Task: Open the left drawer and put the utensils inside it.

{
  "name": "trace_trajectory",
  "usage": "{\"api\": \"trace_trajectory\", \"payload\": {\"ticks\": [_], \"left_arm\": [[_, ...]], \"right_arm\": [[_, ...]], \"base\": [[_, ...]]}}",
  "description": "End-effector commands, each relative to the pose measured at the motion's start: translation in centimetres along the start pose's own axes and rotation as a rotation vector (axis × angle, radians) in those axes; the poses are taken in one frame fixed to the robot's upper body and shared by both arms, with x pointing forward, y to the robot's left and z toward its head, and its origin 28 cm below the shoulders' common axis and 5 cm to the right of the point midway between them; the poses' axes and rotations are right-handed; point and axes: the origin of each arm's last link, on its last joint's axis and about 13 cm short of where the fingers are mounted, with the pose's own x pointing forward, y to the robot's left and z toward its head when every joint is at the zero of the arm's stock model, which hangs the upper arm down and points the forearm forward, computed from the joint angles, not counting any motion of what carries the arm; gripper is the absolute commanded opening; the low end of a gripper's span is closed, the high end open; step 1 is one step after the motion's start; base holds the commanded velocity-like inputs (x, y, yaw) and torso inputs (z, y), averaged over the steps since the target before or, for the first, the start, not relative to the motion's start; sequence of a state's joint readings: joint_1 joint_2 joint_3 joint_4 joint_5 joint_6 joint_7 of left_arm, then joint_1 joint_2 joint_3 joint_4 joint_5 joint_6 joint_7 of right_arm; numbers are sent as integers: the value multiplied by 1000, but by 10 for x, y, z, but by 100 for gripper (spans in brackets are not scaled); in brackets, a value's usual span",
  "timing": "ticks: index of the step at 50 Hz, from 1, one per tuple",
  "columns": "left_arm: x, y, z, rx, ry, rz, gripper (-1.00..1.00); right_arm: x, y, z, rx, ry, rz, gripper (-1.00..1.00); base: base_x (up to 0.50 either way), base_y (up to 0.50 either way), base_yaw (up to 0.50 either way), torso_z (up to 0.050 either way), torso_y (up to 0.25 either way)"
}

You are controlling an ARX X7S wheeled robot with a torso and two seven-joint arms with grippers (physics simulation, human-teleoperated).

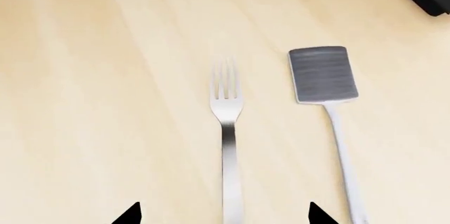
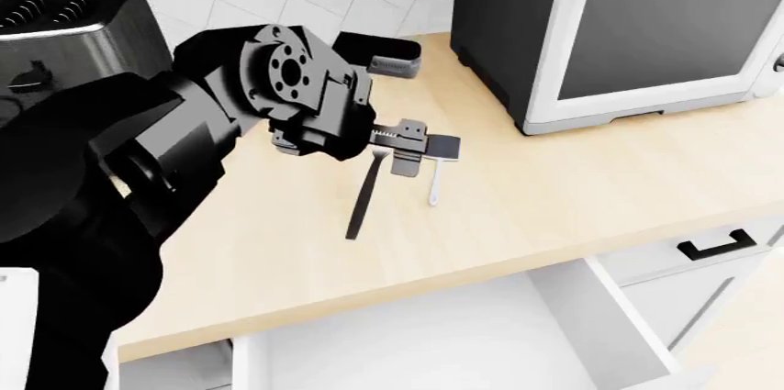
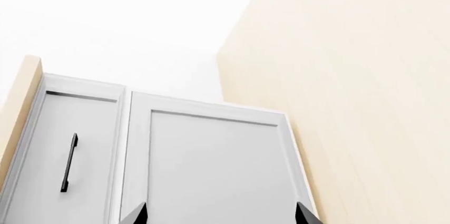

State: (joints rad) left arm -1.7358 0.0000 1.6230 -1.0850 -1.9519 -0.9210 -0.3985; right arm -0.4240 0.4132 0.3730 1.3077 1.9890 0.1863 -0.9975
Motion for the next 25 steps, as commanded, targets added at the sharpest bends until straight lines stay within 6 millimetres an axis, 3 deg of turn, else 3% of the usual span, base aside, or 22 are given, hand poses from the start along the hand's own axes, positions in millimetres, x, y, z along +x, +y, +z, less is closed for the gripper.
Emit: {"api": "trace_trajectory", "payload": {"ticks": [1,25], "left_arm": [[9,5,-4,-35,-5,-5,100],[33,8,-28,-2,60,1,100]], "right_arm": [[1,0,-2,-3,2,-2,100],[2,-1,-6,-6,9,9,100]], "base": [[0,0,0,0,0],[0,0,0,0,0]]}}
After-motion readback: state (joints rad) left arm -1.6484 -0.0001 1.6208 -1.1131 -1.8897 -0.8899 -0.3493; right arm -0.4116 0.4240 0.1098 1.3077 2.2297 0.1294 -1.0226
